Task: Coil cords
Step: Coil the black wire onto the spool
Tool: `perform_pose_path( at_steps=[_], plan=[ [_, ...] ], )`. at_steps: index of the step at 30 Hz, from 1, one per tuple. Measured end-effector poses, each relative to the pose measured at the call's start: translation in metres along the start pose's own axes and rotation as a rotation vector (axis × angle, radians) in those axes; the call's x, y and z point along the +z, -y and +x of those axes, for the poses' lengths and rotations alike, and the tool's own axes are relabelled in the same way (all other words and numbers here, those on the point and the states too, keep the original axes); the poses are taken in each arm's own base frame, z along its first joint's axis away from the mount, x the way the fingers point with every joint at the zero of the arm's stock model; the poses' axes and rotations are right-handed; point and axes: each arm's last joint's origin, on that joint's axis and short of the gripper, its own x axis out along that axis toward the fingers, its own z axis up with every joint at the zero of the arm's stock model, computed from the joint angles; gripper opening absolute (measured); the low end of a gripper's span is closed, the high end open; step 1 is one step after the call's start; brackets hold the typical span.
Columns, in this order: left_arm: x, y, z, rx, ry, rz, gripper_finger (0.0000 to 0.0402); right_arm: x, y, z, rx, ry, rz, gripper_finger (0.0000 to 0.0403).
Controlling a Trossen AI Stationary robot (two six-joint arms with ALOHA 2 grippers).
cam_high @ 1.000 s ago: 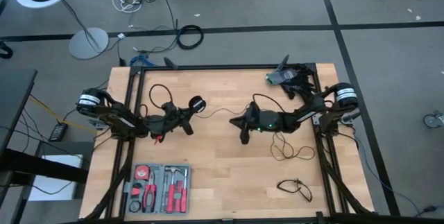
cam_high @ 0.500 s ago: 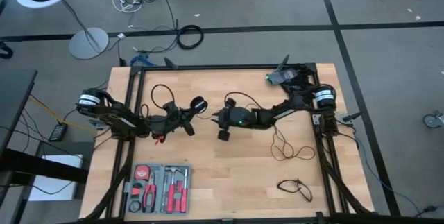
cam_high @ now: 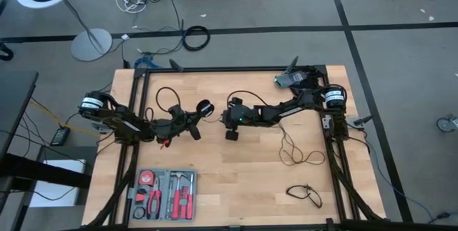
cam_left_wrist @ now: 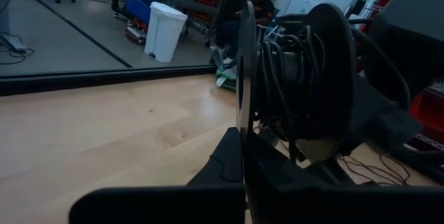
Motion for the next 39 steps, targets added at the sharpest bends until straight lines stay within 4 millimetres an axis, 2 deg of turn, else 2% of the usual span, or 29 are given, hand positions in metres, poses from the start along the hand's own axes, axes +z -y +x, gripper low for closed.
perform_pose_path(
  at_steps=[4, 9, 13, 17, 25, 30, 36, 39],
  plan=[
    [0.001, 0.000, 0.000, -0.002, 0.005, -0.005, 0.0000, 0.000, 0.003, 0.001, -0.008, -0.001, 0.004, 0.0092],
    [0.002, 0.001, 0.000, -0.008, 0.016, -0.015, 0.0000, -0.007, 0.004, 0.001, -0.008, -0.070, 0.016, 0.0012],
    [0.002, 0.001, 0.000, -0.007, 0.013, -0.011, 0.0000, -0.010, 0.005, -0.003, -0.042, -0.124, 0.092, 0.0004],
    [0.000, 0.000, 0.000, -0.002, -0.004, 0.006, 0.0000, -0.001, 0.010, -0.016, -0.073, -0.123, 0.187, 0.0001],
    [-0.006, -0.001, -0.001, 0.004, -0.058, 0.049, 0.0000, 0.036, 0.014, -0.069, -0.110, -0.028, 0.251, 0.0001],
    [-0.010, 0.000, 0.002, 0.021, -0.093, 0.084, 0.0000, 0.055, 0.017, -0.091, -0.125, 0.086, 0.273, 0.0000],
    [-0.009, 0.004, 0.006, 0.022, -0.101, 0.089, 0.0000, 0.051, 0.016, -0.090, -0.073, 0.054, 0.254, 0.0000],
    [-0.006, 0.004, 0.006, 0.041, -0.068, 0.072, 0.0000, 0.044, 0.000, -0.080, 0.006, 0.015, 0.224, 0.0000]
  ],
)
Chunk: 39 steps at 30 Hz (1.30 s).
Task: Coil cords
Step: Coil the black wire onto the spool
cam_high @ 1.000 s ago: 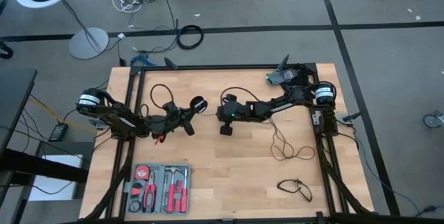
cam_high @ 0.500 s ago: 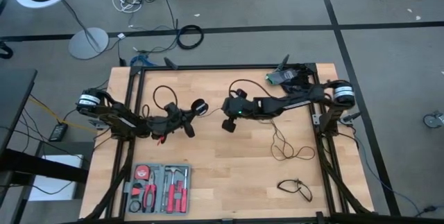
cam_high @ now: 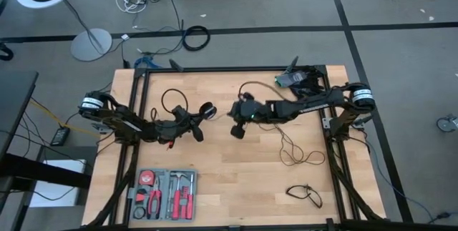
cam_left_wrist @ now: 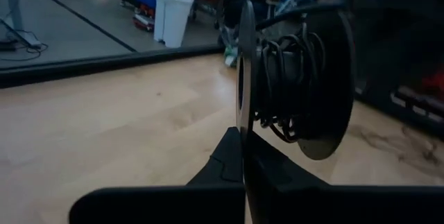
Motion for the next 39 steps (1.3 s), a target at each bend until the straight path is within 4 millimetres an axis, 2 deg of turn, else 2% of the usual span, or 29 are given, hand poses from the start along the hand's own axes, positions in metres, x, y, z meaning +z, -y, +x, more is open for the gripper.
perform_pose_path(
  at_steps=[5, 9, 11, 15, 20, 25, 32, 36, 39],
  plan=[
    [0.005, 0.001, 0.000, -0.006, 0.042, -0.037, 0.0000, -0.028, -0.020, 0.025, 0.023, -0.101, -0.019, 0.0000],
    [0.007, 0.003, 0.000, -0.031, 0.060, -0.059, 0.0000, -0.047, -0.022, 0.043, -0.005, -0.174, 0.013, 0.0000],
    [0.009, 0.004, 0.000, -0.071, 0.066, -0.075, 0.0000, -0.051, -0.020, 0.047, -0.017, -0.183, 0.025, 0.0000],
    [0.010, 0.006, -0.001, -0.112, 0.058, -0.079, 0.0000, -0.041, -0.019, 0.049, 0.022, -0.096, 0.029, 0.0000],
    [0.010, 0.008, -0.001, -0.180, 0.039, -0.054, 0.0000, -0.041, -0.004, 0.042, -0.084, -0.161, 0.030, 0.0000],
    [0.004, 0.009, -0.002, -0.183, -0.012, -0.016, 0.0000, -0.036, 0.014, 0.025, -0.167, -0.229, 0.048, 0.0000],
    [-0.008, 0.003, -0.003, -0.103, -0.101, 0.050, 0.0000, -0.008, 0.025, -0.007, -0.159, -0.130, 0.067, 0.0000],
    [-0.013, 0.000, -0.003, -0.054, -0.129, 0.076, 0.0000, 0.006, 0.023, -0.025, -0.137, -0.056, 0.068, 0.0000],
    [-0.015, -0.001, -0.003, -0.041, -0.150, 0.081, 0.0000, 0.017, 0.021, -0.030, -0.112, 0.038, 0.066, 0.0000]
  ],
)
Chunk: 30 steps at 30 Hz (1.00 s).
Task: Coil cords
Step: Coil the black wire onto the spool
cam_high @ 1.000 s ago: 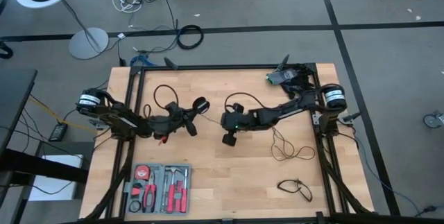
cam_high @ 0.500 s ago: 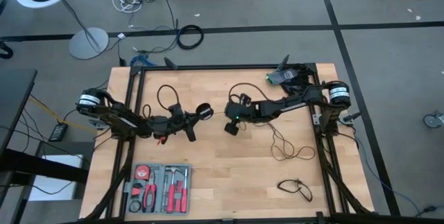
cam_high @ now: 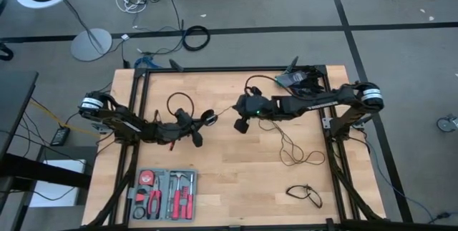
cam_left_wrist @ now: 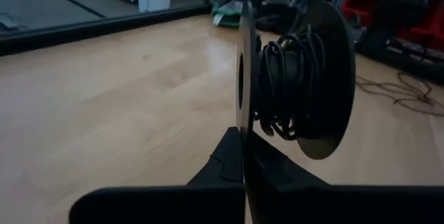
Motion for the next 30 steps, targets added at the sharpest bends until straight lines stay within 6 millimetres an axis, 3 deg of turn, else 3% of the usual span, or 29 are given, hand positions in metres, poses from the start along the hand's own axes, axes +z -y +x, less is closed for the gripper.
perform_pose_path(
  at_steps=[3, 7, 16, 23, 30],
  plan=[
    [-0.001, 0.000, 0.001, 0.020, -0.011, 0.001, 0.0000, 0.010, -0.005, 0.004, 0.071, 0.108, 0.023, 0.0000],
    [0.003, 0.007, 0.008, 0.036, -0.026, 0.023, 0.0000, 0.010, -0.015, 0.024, 0.145, 0.194, 0.025, 0.0000],
    [0.011, 0.013, 0.015, 0.141, 0.002, 0.018, 0.0000, 0.015, -0.049, 0.056, 0.249, 0.178, -0.045, 0.0000],
    [0.014, 0.014, 0.016, 0.153, 0.047, -0.038, 0.0000, 0.002, -0.060, 0.069, 0.265, 0.115, -0.036, 0.0000],
    [0.020, 0.017, 0.015, 0.124, 0.092, -0.057, 0.0000, -0.025, -0.062, 0.086, 0.235, -0.026, -0.049, 0.0008]
  ],
)
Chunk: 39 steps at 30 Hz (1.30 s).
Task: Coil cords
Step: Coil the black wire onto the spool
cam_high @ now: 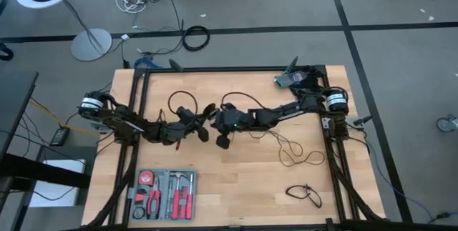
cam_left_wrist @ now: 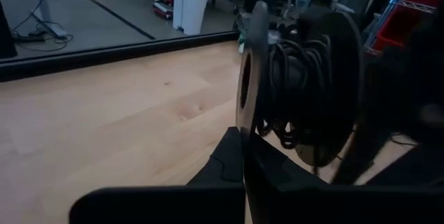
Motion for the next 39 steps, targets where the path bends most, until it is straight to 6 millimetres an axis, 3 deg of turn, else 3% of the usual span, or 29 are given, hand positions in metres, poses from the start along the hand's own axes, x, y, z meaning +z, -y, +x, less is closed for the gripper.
perform_pose_path(
  at_steps=[12, 18, 21, 25, 28, 33, 36, 39],
  plan=[
    [0.001, -0.014, -0.012, -0.030, 0.096, -0.110, 0.0000, -0.032, 0.004, -0.003, -0.078, -0.298, 0.018, 0.0028],
    [-0.001, -0.025, -0.021, -0.038, 0.126, -0.160, 0.0000, -0.043, -0.005, -0.007, -0.052, -0.323, 0.006, 0.0028],
    [-0.001, -0.027, -0.023, -0.041, 0.131, -0.166, 0.0000, -0.056, -0.004, -0.016, -0.048, -0.311, 0.035, 0.0029],
    [-0.001, -0.027, -0.023, -0.042, 0.130, -0.167, 0.0000, -0.078, 0.005, -0.049, -0.045, -0.290, 0.097, 0.0028],
    [-0.001, -0.027, -0.023, -0.044, 0.133, -0.170, 0.0000, -0.092, 0.015, -0.083, -0.014, -0.161, 0.174, 0.0029],
    [0.001, -0.024, -0.022, -0.050, 0.143, -0.145, 0.0000, -0.114, 0.030, -0.123, 0.004, 0.269, 0.324, 0.0028],
    [0.005, -0.017, -0.019, -0.056, 0.154, -0.103, 0.0000, -0.121, 0.034, -0.129, -0.012, 0.437, 0.350, 0.0028],
    [0.010, -0.010, -0.016, -0.060, 0.172, -0.066, 0.0000, -0.121, 0.034, -0.117, -0.032, 0.476, 0.325, 0.0031]
  ],
)
